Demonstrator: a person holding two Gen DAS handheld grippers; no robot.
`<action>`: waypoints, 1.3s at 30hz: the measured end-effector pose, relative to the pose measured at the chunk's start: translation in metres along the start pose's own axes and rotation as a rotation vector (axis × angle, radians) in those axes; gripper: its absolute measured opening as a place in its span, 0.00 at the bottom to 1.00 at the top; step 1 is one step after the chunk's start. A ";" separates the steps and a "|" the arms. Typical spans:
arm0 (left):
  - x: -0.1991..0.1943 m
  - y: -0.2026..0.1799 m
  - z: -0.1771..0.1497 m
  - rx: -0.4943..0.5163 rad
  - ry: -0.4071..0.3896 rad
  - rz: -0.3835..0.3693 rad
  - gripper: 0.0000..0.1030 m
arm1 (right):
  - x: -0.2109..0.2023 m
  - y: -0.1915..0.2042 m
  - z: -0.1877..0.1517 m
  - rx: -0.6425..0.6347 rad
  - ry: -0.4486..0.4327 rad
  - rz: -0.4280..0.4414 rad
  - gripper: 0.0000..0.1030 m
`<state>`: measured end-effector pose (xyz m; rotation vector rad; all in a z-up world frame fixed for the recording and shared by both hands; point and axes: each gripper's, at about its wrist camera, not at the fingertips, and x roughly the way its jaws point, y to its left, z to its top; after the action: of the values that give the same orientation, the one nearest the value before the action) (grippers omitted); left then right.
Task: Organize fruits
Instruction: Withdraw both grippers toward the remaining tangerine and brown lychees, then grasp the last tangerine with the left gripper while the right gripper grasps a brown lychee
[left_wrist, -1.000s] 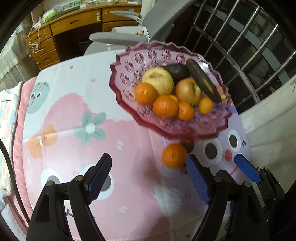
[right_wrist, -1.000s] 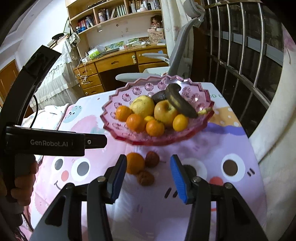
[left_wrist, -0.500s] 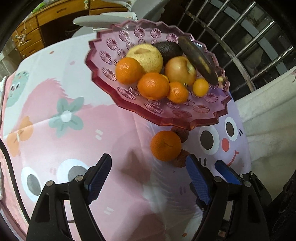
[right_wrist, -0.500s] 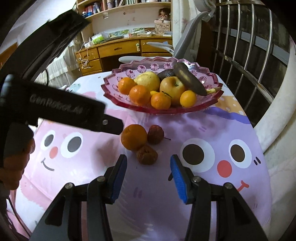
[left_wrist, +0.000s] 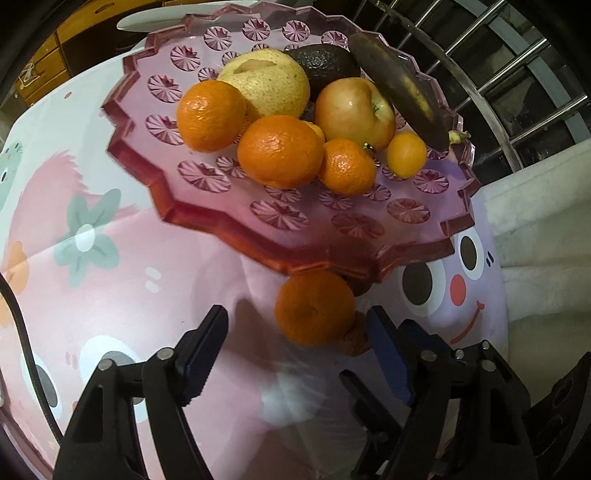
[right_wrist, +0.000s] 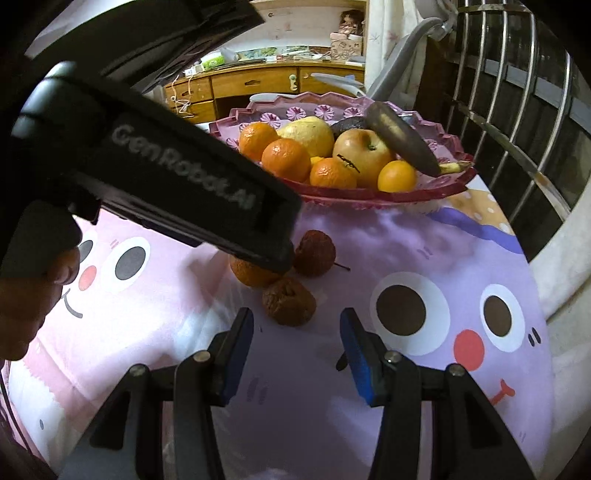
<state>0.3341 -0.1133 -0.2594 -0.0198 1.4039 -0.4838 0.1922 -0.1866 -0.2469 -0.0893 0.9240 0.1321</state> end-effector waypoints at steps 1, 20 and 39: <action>0.001 -0.001 0.001 -0.001 0.002 -0.001 0.69 | 0.000 0.000 0.000 -0.003 -0.002 0.004 0.48; 0.013 -0.009 0.005 -0.032 0.027 -0.004 0.43 | 0.012 -0.004 0.003 -0.021 0.021 0.102 0.29; -0.030 0.031 -0.023 -0.041 -0.029 0.090 0.43 | -0.005 0.018 -0.001 -0.005 0.019 0.094 0.27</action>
<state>0.3198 -0.0696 -0.2448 0.0040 1.3800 -0.3787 0.1854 -0.1689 -0.2444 -0.0520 0.9475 0.2211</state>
